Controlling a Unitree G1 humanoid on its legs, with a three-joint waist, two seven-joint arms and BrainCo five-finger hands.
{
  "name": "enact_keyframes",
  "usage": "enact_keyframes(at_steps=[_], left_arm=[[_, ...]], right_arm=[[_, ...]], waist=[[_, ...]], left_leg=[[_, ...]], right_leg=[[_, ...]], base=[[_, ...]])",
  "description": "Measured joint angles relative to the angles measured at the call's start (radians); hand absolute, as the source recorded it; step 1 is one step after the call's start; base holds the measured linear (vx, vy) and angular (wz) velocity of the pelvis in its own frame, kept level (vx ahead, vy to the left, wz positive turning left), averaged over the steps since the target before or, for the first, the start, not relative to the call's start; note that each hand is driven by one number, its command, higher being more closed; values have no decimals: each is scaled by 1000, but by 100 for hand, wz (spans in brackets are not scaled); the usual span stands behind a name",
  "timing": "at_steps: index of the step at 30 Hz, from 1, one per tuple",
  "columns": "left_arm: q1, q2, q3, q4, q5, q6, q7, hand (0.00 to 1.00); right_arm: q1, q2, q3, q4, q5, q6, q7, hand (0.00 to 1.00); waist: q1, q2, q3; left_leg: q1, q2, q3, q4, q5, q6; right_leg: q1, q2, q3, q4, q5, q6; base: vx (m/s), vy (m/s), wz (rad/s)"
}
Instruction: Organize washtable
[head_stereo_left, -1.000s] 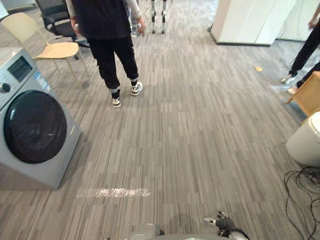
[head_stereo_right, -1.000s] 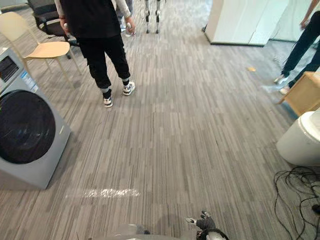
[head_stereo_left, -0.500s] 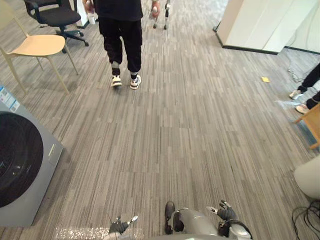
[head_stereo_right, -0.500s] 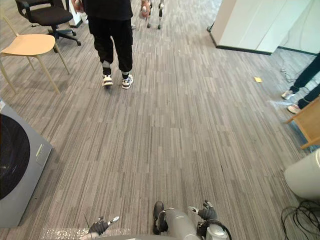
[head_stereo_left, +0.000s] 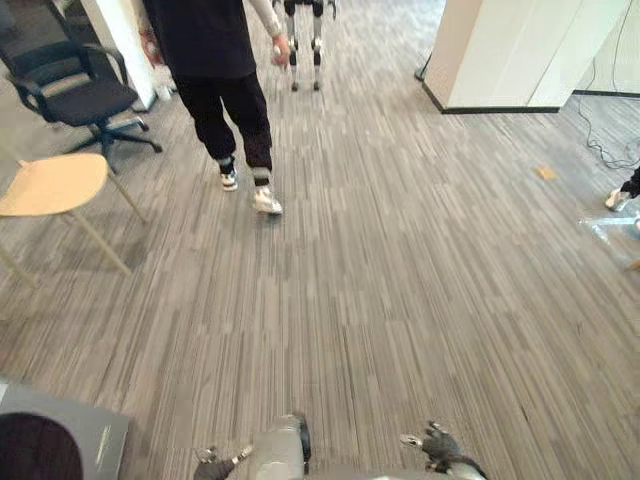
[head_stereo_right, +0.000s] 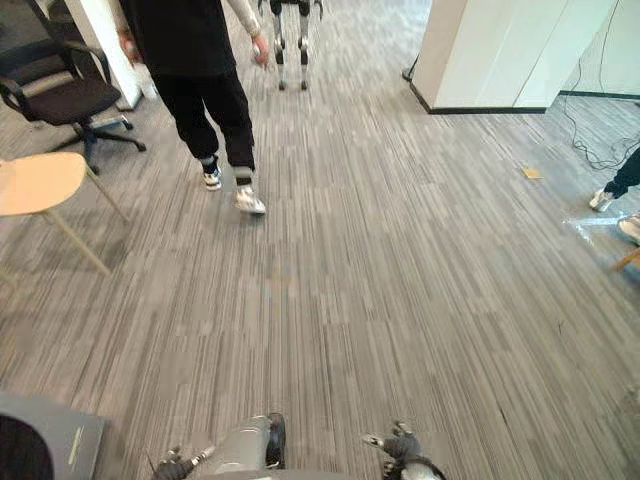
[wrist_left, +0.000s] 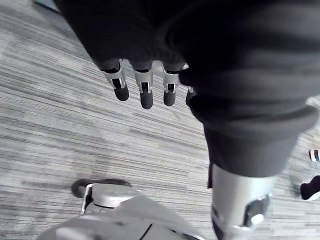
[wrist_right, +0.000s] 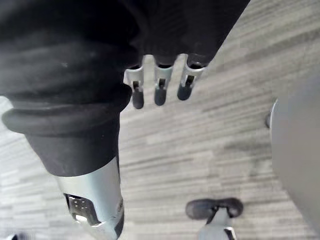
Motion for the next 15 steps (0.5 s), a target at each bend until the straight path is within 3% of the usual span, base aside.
enact_keyframes(at_steps=[2,5,8,9,11,13,14,15], left_arm=[[2,2,-1,1,0,1,2,0],[-7,6,-32,14,2,1,-1,0],[-6,0,-32,28,3,9,-3,0],[-6,0,-32,34,3,9,-3,0],[-5,5,-28,41,2,8,-4,0],[-7,7,-26,42,2,8,-4,0],[-5,8,-25,43,2,9,-4,0],[-5,8,-25,43,2,9,-4,0]], right_arm=[[0,6,-5,-2,-4,0,2,0],[8,5,-51,-22,-5,-4,16,0],[15,-16,-84,-31,-5,-6,17,0],[19,-23,-83,-30,-6,-7,17,0],[36,-22,-84,-32,0,-13,17,0],[32,-22,-78,-32,2,-24,19,0],[27,-23,-72,-31,6,-24,19,0],[27,-23,-68,-31,6,-24,18,0]], waist=[[-3,-3,-3],[-10,7,-9],[-18,28,0],[-22,30,4],[-41,27,2],[-50,23,1],[-59,22,1],[-59,21,0]], left_leg=[[50,-26,35,38,-58,35],[177,-79,72,-31,-108,58],[339,-100,91,-147,-127,53],[372,-101,92,-171,-127,53],[454,-100,90,-236,-145,25],[470,-94,87,-242,-158,14],[481,-92,70,-242,-176,6],[486,-92,63,-242,-183,3]], right_leg=[[-19,-26,34,132,29,40],[-190,-36,87,560,111,87],[-347,-30,-31,755,59,57],[-366,-29,-68,748,39,50],[-438,-4,-177,582,-21,51],[-476,22,-214,402,-17,48],[-495,48,-219,219,26,27],[-498,56,-212,153,51,23]], base=[[568,449,-28],[395,299,-33],[243,176,-39],[167,117,-17],[152,87,-10],[197,45,5],[248,19,25],[307,-5,41]])
